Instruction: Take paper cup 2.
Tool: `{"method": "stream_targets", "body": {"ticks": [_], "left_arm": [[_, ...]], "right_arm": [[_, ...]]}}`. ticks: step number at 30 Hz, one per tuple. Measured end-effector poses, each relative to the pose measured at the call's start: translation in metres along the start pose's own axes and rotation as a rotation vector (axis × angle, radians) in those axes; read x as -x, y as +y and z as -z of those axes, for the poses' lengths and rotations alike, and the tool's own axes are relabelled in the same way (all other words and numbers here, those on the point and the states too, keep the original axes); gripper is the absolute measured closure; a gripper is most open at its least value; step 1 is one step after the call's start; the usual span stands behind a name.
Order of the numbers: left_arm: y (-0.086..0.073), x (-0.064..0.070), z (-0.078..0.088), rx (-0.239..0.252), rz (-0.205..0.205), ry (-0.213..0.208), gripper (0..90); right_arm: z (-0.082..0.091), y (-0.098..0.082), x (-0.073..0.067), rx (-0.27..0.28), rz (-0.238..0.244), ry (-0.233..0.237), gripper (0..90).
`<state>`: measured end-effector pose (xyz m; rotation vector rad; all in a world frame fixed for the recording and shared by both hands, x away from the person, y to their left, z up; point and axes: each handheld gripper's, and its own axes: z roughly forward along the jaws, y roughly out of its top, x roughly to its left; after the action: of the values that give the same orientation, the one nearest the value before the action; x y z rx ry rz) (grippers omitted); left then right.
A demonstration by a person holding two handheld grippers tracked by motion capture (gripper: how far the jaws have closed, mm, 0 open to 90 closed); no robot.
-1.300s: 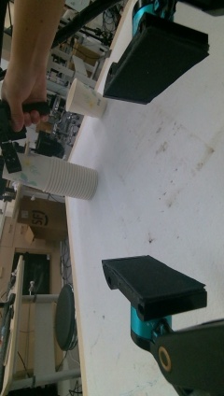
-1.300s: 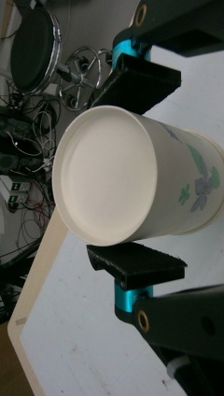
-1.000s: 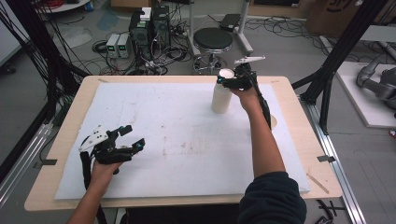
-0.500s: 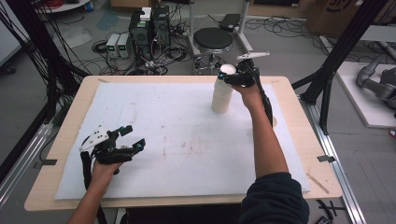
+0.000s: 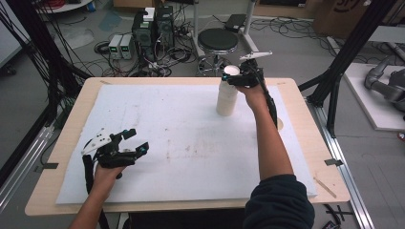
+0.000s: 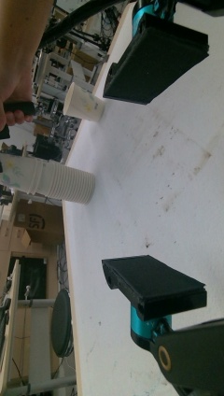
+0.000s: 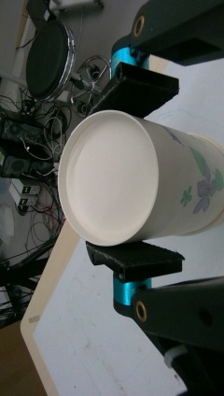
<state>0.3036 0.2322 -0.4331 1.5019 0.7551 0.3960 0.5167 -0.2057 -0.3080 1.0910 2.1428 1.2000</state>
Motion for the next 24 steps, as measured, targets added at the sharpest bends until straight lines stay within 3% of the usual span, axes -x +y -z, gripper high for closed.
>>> {"method": "stream_targets", "body": {"ticks": [16,24], "left_arm": [[-0.0003,-0.0004,-0.0005,0.003,0.008,-0.003,15.6],[-0.0004,-0.0003,-0.0005,0.001,0.01,-0.007,15.6]], "right_arm": [[-0.0047,0.0025,0.0004,-0.032,0.021,0.006,35.0],[-0.0059,0.0023,-0.0006,-0.022,0.02,-0.004,34.5]]}}
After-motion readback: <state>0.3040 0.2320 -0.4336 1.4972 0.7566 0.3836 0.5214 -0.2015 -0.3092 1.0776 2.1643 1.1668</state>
